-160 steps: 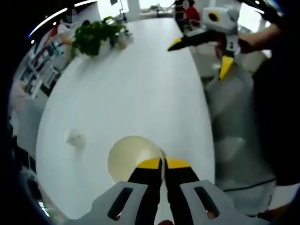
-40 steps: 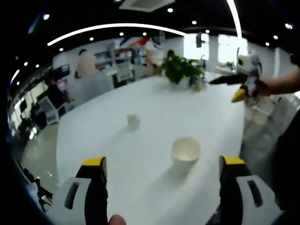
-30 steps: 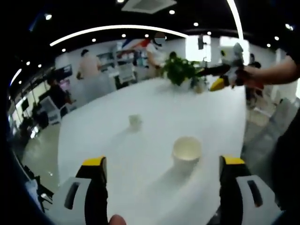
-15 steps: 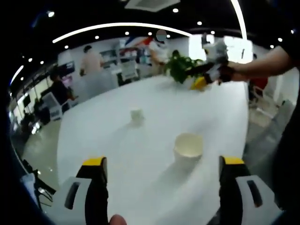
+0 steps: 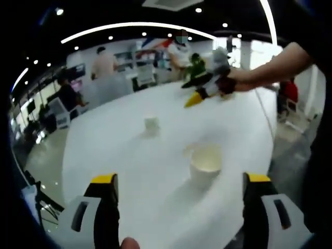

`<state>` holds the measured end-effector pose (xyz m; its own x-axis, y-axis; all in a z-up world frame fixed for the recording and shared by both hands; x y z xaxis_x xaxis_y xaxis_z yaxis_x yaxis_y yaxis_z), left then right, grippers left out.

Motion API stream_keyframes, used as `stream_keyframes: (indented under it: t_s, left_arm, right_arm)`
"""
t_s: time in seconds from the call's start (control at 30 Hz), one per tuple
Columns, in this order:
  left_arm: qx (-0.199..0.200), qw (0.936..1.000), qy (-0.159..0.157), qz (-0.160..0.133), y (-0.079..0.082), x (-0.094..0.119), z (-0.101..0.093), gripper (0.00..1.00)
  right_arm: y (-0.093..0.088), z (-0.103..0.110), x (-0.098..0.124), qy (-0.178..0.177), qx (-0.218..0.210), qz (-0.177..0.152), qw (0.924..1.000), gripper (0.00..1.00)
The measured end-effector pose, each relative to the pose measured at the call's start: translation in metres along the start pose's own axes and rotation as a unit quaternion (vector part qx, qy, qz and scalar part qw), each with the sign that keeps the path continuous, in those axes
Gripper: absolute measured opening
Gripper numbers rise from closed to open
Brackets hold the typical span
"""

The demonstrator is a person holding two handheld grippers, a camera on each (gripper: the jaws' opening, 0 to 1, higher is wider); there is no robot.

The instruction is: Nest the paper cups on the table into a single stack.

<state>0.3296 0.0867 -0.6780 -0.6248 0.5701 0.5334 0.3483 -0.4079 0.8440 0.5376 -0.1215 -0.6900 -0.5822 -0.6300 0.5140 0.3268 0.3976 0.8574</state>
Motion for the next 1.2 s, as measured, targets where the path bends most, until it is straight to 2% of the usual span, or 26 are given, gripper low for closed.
stream_keyframes:
  t_s: [0.17,0.43,0.6,0.63,0.7,0.93,1.07,1.2]
  left_arm:
    - [-0.003,1.0000,0.005,0.003,-0.001,0.002,-0.003,0.98]
    - [0.012,0.9998,0.018,-0.005,0.000,0.004,-0.002,0.98]
    - [0.014,0.9994,0.030,-0.010,0.004,0.005,0.000,0.98]
    - [0.015,0.9993,0.032,-0.011,0.004,0.005,0.000,0.98]
    - [0.028,0.9990,0.033,-0.010,0.003,0.004,0.000,0.98]
    - [0.040,0.9983,0.041,-0.014,0.001,0.003,-0.003,0.97]
    - [0.049,0.9976,0.046,-0.012,-0.003,0.003,-0.004,0.98]
    - [0.050,0.9975,0.050,-0.008,-0.007,0.003,-0.005,0.98]
  right_arm:
    - [-0.003,-0.013,-0.020,0.005,-0.014,0.003,0.9999,0.98]
    - [-0.014,-0.027,-0.053,0.016,-0.008,0.025,0.9995,0.97]
    - [-0.015,-0.028,-0.064,0.022,-0.006,0.029,0.9993,0.94]
    - [-0.012,-0.023,-0.064,0.023,-0.005,0.029,0.9993,0.93]
    - [-0.011,-0.019,-0.067,0.026,-0.012,0.031,0.9991,0.92]
    - [-0.014,-0.031,-0.088,0.037,-0.007,0.044,0.9983,0.90]
    - [-0.015,-0.027,-0.093,0.038,0.009,0.054,0.9978,0.89]
    - [-0.013,-0.023,-0.099,0.041,-0.001,0.052,0.9978,0.84]
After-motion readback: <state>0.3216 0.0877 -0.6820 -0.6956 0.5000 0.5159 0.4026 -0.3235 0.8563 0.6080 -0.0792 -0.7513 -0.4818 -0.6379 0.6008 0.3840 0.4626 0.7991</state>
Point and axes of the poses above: the point that each gripper's makers call its tool centre point, and the gripper's own axes: x roughly backward along the fingers, z roughly to its left, y roughly out of its top, the point moved 2 cm from there along x, roughly backward along the fingers, and after that the axes turned 3 degrees about -x, right-handed, at the moved point
